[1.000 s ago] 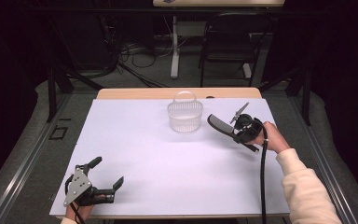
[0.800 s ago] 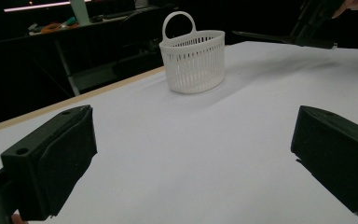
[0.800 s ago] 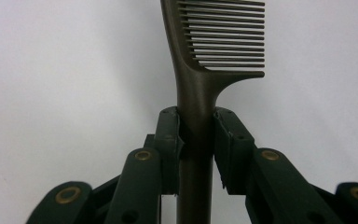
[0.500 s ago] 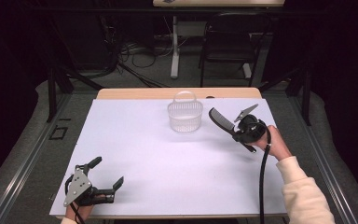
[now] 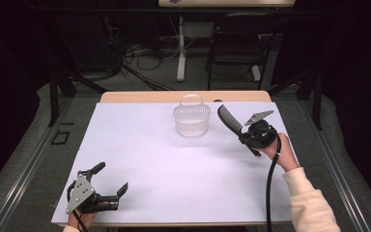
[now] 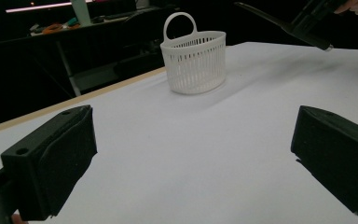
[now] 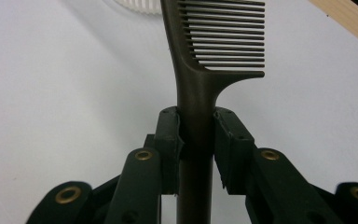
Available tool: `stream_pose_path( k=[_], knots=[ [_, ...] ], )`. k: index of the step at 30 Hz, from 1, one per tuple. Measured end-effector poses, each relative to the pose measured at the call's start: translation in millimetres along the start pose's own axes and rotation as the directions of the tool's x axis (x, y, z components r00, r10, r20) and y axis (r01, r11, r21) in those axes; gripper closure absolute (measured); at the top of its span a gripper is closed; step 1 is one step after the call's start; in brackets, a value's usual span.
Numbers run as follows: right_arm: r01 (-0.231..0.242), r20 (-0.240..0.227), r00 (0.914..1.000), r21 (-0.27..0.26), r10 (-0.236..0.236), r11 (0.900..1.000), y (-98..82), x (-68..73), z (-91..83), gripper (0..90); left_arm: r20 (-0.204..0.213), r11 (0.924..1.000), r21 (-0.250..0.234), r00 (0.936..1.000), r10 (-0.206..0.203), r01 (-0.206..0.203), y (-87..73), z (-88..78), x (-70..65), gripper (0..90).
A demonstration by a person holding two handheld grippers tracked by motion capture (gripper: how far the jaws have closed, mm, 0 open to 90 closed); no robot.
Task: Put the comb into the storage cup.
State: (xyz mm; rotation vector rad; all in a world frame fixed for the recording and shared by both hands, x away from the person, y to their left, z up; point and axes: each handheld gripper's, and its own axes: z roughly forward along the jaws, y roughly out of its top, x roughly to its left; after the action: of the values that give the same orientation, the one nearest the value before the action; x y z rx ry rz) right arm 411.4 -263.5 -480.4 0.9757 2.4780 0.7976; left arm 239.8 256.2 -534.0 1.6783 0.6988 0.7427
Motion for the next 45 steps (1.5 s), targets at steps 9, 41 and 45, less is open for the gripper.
stream_pose_path(
  k=[9,41,45],
  knots=[
    [-0.028,0.007,0.9996,-0.068,0.029,0.997,-4.1,6.6,1.8,72.3,0.001,1.0,0.001,1.0,-0.002,0.002,-0.1,0.4,0.0,0.1],
    [-0.027,0.064,0.9971,-0.207,0.041,0.978,1.9,24.5,-1.4,72.3,0.0,1.0,0.006,1.0,-0.001,0.001,0.1,0.5,0.0,0.1],
    [-0.029,0.063,0.9971,-0.213,0.043,0.977,3.0,24.9,-1.9,72.3,-0.002,1.0,0.006,1.0,-0.002,0.002,0.1,0.5,0.0,0.1]
  ],
)
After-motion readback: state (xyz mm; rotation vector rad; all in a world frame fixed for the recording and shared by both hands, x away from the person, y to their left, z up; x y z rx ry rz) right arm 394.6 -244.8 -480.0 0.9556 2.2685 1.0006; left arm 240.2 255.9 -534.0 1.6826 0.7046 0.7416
